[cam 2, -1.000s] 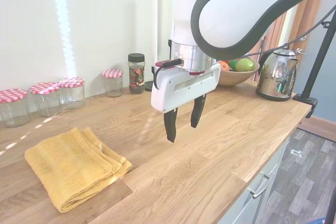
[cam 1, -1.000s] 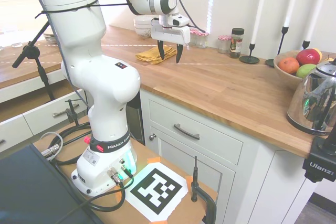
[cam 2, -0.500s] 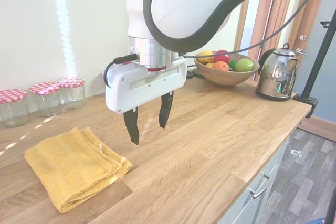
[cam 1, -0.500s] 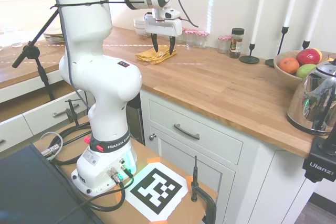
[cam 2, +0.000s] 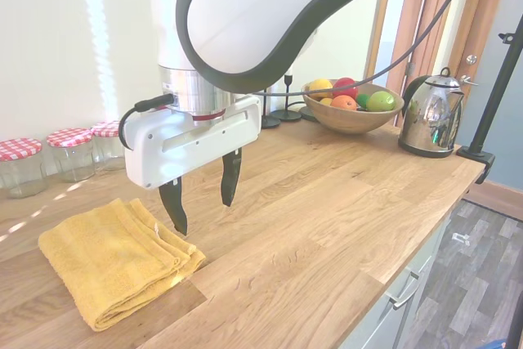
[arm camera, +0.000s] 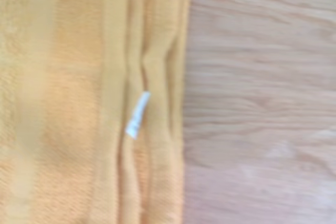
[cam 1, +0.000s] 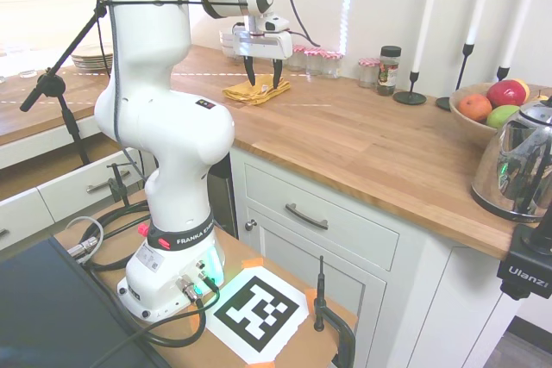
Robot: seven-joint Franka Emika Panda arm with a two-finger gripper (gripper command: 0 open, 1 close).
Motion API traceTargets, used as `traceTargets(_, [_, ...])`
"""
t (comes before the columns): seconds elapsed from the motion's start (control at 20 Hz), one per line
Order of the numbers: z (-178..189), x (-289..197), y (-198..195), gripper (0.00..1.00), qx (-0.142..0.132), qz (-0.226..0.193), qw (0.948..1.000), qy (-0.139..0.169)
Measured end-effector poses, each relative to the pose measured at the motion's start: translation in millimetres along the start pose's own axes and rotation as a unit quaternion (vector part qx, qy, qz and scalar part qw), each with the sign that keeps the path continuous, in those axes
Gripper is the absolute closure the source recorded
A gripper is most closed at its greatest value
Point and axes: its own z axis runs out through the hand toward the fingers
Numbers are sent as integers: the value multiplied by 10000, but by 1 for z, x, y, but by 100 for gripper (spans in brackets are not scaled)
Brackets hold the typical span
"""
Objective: Wipe the counter
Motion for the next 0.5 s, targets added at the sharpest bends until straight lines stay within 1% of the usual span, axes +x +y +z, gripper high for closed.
traceTargets(0.2, [0, -9, -13, 0, -22, -29, 10000, 26])
traceTargets(0.5, [0, -7, -37, 0, -54, -71, 9999, 54])
